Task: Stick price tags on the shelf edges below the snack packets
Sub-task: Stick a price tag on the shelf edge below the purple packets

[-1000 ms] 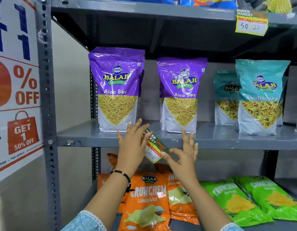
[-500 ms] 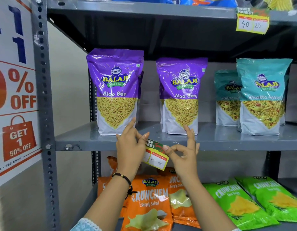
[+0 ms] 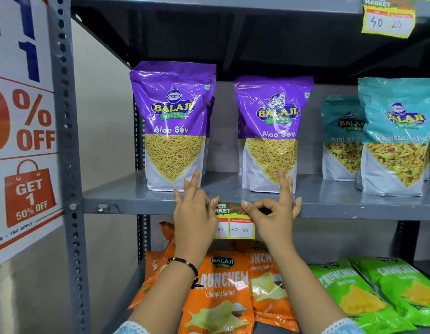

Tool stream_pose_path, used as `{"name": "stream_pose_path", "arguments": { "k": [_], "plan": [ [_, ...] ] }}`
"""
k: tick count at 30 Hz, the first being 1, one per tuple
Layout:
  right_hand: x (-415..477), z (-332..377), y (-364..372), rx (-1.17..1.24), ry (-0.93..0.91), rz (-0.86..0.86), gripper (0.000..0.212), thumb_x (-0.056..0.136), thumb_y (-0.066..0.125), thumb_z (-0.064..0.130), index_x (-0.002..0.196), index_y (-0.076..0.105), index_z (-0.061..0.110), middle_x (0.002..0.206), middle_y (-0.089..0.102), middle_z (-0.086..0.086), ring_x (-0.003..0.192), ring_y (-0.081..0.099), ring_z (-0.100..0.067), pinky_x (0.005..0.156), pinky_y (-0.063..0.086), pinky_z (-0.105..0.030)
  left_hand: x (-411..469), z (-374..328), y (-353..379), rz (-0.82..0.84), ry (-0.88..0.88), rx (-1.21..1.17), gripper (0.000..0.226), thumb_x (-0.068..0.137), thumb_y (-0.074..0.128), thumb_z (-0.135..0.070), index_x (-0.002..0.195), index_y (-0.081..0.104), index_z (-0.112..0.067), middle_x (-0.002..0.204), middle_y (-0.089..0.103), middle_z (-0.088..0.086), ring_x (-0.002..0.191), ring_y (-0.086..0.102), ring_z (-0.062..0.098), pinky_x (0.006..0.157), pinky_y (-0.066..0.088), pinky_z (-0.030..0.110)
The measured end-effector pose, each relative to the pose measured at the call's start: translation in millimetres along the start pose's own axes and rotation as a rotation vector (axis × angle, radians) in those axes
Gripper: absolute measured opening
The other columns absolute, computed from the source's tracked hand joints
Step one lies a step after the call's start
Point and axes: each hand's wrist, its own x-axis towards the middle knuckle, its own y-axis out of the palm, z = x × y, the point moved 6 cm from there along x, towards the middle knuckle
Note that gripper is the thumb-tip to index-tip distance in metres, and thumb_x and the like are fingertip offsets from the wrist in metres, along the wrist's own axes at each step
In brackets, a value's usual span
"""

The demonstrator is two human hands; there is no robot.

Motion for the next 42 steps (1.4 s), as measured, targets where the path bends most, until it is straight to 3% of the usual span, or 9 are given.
{"name": "stream_pose_path", "arguments": {
  "k": [4, 10, 15, 26, 31, 33, 36, 39, 42],
  "plan": [
    [-1.8, -1.1, 2.5, 0.001, -0.013, -0.004, 0.033, 0.070, 0.081, 0.025, 0.050, 0.055, 0.023, 0.150, 0.017, 0.010, 0.141, 0.006, -0.016, 0.100, -0.022, -0.015, -0.7, 0.5, 1.6, -0.006, 0.016, 0.004, 0.036, 0.080, 0.070, -0.011, 0.065, 0.038, -0.017, 0.141, 0.044, 0.010, 0.121, 0.048, 0.036, 0.107, 0.020, 0.051],
    [-2.6, 3.1, 2.2, -0.016, -0.049, 0.028, 0.019, 0.070, 0.068, 0.043, 0.085, 0.066, 0.032, 0.152, 0.015, 0.004, 0.142, -0.001, -0.016, 0.102, -0.024, -0.020, -3.0, 4.5, 2.8, 0.021, 0.059, 0.024, 0.017, 0.080, 0.071, -0.021, 0.090, 0.063, -0.011, 0.136, 0.050, 0.009, 0.120, 0.050, 0.031, 0.108, 0.020, 0.052],
    [-6.5, 5.1, 7.7, -0.107, -0.094, 0.069, 0.035, 0.068, 0.059, 0.062, 0.083, 0.065, 0.032, 0.153, 0.016, 0.000, 0.142, 0.000, -0.020, 0.102, -0.025, -0.026, -4.1, 9.0, 5.8, 0.030, 0.071, 0.043, 0.017, 0.075, 0.075, -0.022, 0.085, 0.069, -0.009, 0.132, 0.054, 0.012, 0.128, 0.041, 0.027, 0.110, 0.012, 0.045],
    [-6.5, 4.9, 11.4, -0.187, -0.109, 0.046, 0.034, 0.070, 0.054, 0.062, 0.080, 0.057, 0.029, 0.151, 0.018, 0.007, 0.141, -0.002, -0.016, 0.101, -0.025, -0.031, -4.9, 4.6, 7.2, -0.050, 0.074, 0.021, 0.007, 0.077, 0.073, -0.012, 0.078, 0.069, -0.006, 0.123, 0.061, 0.010, 0.128, 0.041, 0.029, 0.111, 0.014, 0.048],
    [-11.7, 6.3, 12.1, -0.272, -0.138, 0.105, 0.035, 0.079, 0.050, 0.060, 0.091, 0.058, 0.027, 0.153, 0.022, 0.000, 0.142, -0.001, -0.016, 0.104, -0.022, -0.034, -5.2, 7.3, 10.6, 0.072, 0.162, 0.094, 0.020, 0.084, 0.065, -0.028, 0.088, 0.063, -0.008, 0.131, 0.055, 0.014, 0.132, 0.036, 0.027, 0.112, 0.013, 0.051],
    [-17.9, 10.0, 12.1, -0.347, -0.173, 0.128, 0.038, 0.085, 0.045, 0.054, 0.106, 0.056, 0.024, 0.154, 0.021, -0.004, 0.142, -0.001, -0.018, 0.107, -0.018, -0.037, -8.4, 5.6, 10.0, 0.127, 0.219, 0.128, 0.038, 0.089, 0.050, -0.039, 0.111, 0.057, -0.009, 0.142, 0.042, 0.013, 0.137, 0.024, 0.024, 0.113, 0.012, 0.051],
    [-37.1, 17.1, 9.6, -0.419, -0.228, 0.133, 0.053, 0.090, 0.038, 0.046, 0.136, 0.037, 0.018, 0.154, 0.018, -0.008, 0.142, 0.003, -0.021, 0.110, -0.006, -0.046, -24.4, 1.6, 5.4, 0.185, 0.305, 0.139, 0.062, 0.091, 0.040, -0.041, 0.141, 0.025, -0.007, 0.153, 0.018, 0.010, 0.142, 0.006, 0.020, 0.115, 0.004, 0.040],
    [-70.1, 16.1, 10.6, -0.431, -0.261, 0.171, 0.060, 0.091, 0.040, 0.040, 0.143, 0.024, 0.015, 0.153, 0.018, -0.009, 0.142, 0.007, -0.023, 0.112, 0.003, -0.049, -58.8, 6.9, 7.8, 0.219, 0.390, 0.176, 0.064, 0.094, 0.040, -0.037, 0.144, 0.015, -0.005, 0.154, 0.010, 0.010, 0.142, 0.007, 0.022, 0.116, 0.003, 0.036],
    [-114.3, 2.4, 16.9, -0.398, -0.265, 0.260, 0.060, 0.092, 0.040, 0.039, 0.143, 0.024, 0.014, 0.153, 0.020, -0.006, 0.141, 0.011, -0.023, 0.112, 0.009, -0.047, -106.7, 29.8, 17.7, 0.306, 0.419, 0.186, 0.062, 0.096, 0.035, -0.038, 0.146, 0.009, -0.011, 0.157, -0.001, 0.001, 0.141, 0.008, 0.021, 0.116, 0.005, 0.036]
  ]
}}
